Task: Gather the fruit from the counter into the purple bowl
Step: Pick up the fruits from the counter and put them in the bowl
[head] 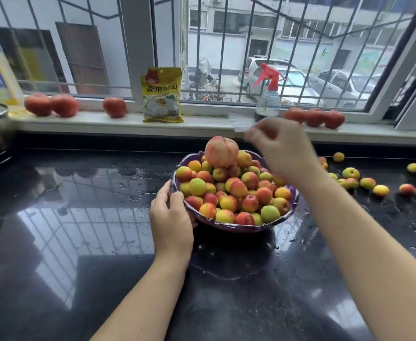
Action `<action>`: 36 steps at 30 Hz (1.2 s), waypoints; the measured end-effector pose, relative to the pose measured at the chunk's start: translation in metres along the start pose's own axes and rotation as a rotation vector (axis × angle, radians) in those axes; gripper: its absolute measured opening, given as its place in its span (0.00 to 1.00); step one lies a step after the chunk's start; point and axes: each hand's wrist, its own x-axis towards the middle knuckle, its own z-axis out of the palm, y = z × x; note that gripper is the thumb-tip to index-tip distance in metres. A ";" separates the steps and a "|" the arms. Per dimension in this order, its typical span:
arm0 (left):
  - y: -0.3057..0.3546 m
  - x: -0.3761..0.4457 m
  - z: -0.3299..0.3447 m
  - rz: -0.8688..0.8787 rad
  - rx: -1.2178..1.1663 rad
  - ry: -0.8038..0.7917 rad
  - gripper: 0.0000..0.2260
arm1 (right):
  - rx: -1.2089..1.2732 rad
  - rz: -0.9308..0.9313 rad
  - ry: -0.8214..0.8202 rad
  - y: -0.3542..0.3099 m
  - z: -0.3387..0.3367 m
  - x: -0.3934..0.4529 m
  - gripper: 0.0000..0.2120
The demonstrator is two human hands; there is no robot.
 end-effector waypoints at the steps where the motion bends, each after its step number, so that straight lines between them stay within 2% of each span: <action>1: -0.001 0.000 0.001 0.007 0.018 -0.017 0.25 | 0.027 0.074 0.065 0.014 -0.013 0.005 0.08; 4: 0.003 -0.006 0.003 0.036 0.055 -0.042 0.29 | -0.022 0.340 0.187 0.079 -0.031 0.015 0.08; 7: 0.010 -0.012 0.007 0.078 0.073 -0.028 0.28 | -0.288 0.498 0.086 0.145 -0.020 0.013 0.09; 9: 0.010 -0.012 0.010 0.108 0.085 -0.011 0.23 | -0.471 0.438 -0.026 0.171 -0.004 0.015 0.12; 13: 0.004 -0.008 0.011 0.136 0.115 0.017 0.22 | -0.747 0.235 -0.175 0.194 0.022 0.043 0.18; 17: 0.001 -0.005 0.011 0.131 0.124 0.031 0.22 | -0.850 0.268 -0.292 0.210 0.041 0.084 0.24; 19: 0.001 -0.006 0.012 0.128 0.125 0.031 0.22 | -0.901 0.267 -0.314 0.217 0.049 0.095 0.23; 21: 0.001 -0.005 0.011 0.123 0.131 0.033 0.22 | -0.937 0.201 -0.257 0.220 0.052 0.100 0.20; 24: 0.004 -0.006 0.012 0.120 0.141 0.033 0.22 | -0.833 0.165 -0.169 0.213 0.050 0.100 0.17; 27: 0.004 -0.005 0.012 0.123 0.136 0.044 0.19 | -0.294 0.327 -0.031 0.184 0.032 0.096 0.20; 30: 0.005 -0.006 0.012 0.120 0.135 0.043 0.16 | 0.057 0.299 -0.016 0.119 -0.002 0.072 0.18; 33: 0.010 -0.011 0.011 0.099 0.139 0.036 0.19 | 0.143 0.139 -0.202 0.042 -0.022 0.023 0.16; 36: 0.013 -0.013 0.009 0.066 0.137 0.009 0.24 | -0.055 -0.041 -0.344 0.006 -0.003 -0.012 0.16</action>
